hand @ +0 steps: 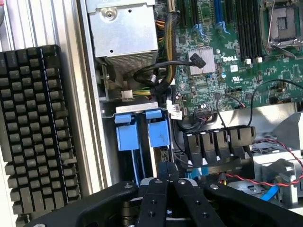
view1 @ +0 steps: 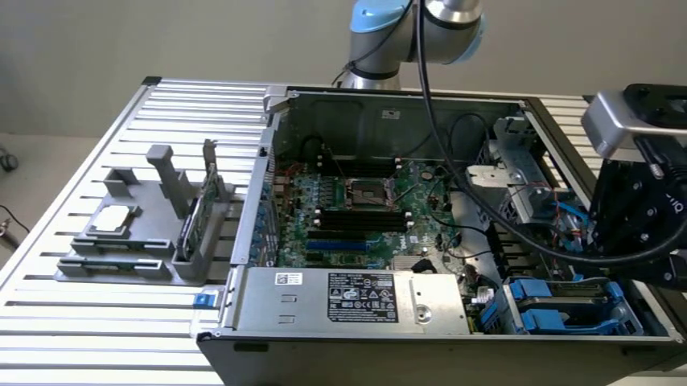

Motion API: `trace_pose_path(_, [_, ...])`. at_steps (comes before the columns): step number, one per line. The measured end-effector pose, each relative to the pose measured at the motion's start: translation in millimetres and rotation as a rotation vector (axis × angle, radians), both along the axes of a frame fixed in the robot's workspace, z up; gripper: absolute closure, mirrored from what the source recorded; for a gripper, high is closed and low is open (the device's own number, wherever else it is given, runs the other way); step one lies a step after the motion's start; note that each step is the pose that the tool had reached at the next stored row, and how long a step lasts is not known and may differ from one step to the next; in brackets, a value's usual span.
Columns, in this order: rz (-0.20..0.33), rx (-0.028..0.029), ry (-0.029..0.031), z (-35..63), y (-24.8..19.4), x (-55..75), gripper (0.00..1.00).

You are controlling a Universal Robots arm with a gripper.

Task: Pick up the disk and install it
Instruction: 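Insert the first disk wire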

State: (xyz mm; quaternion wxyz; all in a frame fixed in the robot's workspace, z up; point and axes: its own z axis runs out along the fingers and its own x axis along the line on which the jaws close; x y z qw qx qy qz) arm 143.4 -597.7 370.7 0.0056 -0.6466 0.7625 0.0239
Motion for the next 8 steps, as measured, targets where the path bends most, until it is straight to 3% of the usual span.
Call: trace_pose_path(8, [-0.115,0.0016,0.0,0.0,0.0,0.0,0.89])
